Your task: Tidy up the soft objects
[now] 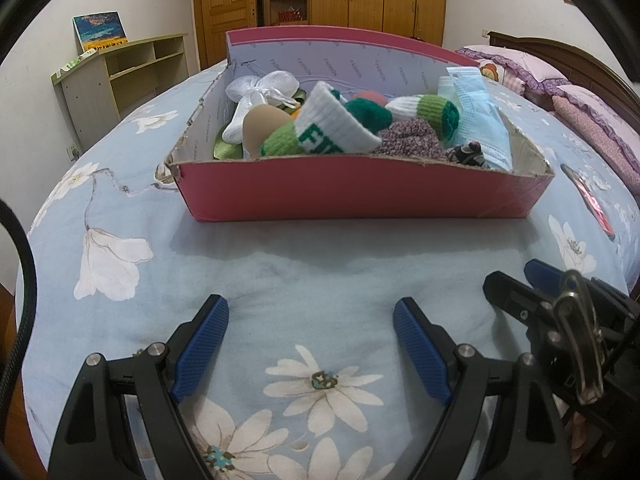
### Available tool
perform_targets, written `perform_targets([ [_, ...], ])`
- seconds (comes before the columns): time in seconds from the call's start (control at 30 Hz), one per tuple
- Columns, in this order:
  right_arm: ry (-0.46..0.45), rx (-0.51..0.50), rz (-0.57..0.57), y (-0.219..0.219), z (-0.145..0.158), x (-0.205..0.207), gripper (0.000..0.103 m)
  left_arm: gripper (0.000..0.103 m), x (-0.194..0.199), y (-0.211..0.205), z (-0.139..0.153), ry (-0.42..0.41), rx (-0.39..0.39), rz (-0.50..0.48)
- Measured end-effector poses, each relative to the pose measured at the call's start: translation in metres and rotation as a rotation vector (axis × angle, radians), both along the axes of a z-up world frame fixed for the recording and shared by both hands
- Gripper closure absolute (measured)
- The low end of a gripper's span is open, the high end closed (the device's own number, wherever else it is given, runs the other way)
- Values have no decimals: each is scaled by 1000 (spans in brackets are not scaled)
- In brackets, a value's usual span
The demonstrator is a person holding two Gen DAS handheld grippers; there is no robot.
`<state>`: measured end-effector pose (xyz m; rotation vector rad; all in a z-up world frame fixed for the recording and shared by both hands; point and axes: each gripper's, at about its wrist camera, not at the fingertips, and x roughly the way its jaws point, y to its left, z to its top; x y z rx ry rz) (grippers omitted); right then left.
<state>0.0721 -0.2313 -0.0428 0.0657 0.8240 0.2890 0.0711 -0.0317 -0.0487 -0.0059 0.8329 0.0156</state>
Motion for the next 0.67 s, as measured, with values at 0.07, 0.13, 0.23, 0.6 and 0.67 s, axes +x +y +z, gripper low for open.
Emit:
perform_targets([
  [0.07,0,0,0,0,0,0,46,15,0,0,0,0,0,0],
  [0.13,0,0,0,0,0,0,46,15,0,0,0,0,0,0],
  [0.23,0,0,0,0,0,0,46,15,0,0,0,0,0,0],
  [0.6,-1,-2,-1,0,0,0,46,14,0,-1,-1,-1,3,-2],
  [0.67,-1,-5,-2,0,-2,0,46,13,0,-2,-2,-1,6,-2],
])
